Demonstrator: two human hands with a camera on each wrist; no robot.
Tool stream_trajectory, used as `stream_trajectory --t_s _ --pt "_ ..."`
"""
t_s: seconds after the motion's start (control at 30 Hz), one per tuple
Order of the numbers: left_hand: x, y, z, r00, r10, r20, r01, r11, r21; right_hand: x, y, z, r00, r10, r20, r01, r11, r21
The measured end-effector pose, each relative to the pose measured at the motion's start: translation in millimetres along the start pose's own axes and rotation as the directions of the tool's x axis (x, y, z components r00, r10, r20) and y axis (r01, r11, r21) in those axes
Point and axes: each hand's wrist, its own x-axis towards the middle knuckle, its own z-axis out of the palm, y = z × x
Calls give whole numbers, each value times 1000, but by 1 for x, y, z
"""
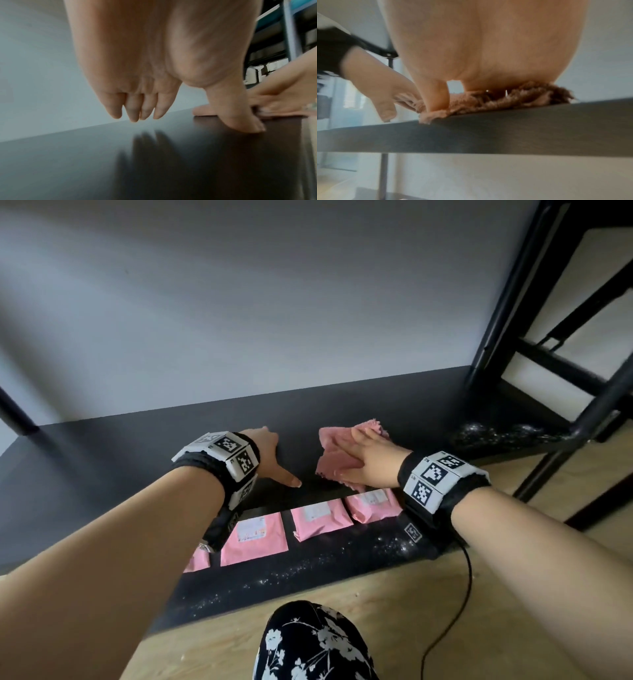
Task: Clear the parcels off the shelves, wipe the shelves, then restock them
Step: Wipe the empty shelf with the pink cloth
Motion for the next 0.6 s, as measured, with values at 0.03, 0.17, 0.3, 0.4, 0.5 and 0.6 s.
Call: stream_trajectory --t_s 0.03,0.17,0.3,0.4,0.5,0.6 --pt "-1 13 1 999 36 -4 -36 999 7 -3 8 2 998 50 -30 -50 999 8" --pt "3 69 7 985 171 -10 -171 985 29 -16 27 16 986 130 -101 -128 991 29" --pt "18 117 5 963 266 -43 -264 963 50 -29 56 17 973 195 -121 -190 981 45" --pt "30 150 5 952 301 -48 -297 952 74 -34 86 16 956 262 -129 -256 965 63" --pt "39 177 0 952 302 -48 -298 951 80 -37 122 18 930 336 -150 -326 941 88" --pt "48 198 -6 959 281 -19 -275 950 146 -41 163 19 891 412 -192 -392 910 133"
